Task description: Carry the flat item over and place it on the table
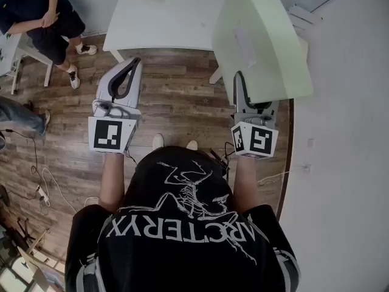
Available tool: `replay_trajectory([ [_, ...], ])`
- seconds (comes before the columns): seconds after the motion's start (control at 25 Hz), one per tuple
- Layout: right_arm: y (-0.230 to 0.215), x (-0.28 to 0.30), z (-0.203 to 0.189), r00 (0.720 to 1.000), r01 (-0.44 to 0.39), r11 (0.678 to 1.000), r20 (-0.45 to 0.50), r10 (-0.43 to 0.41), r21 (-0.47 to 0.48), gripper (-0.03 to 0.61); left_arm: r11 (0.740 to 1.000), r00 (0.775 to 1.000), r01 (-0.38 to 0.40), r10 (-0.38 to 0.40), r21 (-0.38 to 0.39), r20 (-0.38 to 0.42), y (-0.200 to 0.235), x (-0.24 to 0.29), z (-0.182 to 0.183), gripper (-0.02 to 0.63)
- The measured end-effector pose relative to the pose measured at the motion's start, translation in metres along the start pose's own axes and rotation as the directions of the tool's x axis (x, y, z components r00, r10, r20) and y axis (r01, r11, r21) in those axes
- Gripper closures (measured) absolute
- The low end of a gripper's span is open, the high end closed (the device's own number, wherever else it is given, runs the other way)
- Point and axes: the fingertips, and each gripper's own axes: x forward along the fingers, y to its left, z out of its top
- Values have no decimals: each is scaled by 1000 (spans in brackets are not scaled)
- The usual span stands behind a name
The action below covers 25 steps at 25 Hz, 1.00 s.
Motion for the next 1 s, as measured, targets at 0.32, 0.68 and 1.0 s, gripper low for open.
replay_trajectory([
  [0.32,-1,0,1,1000,0,1000,8,0,7,336,1000,1000,2,-2,0,-5,0,1,-1,603],
  [0.68,-1,1,2,1000,-9,1000,6,9,5,336,1000,1000,1,-1,0,-8,-1,1,-1,603],
  [1.0,-4,-1,3,1000,-13,1000,10,13,12,336,1000,1000,-6,6,-13,-8,-6,3,-1,603],
])
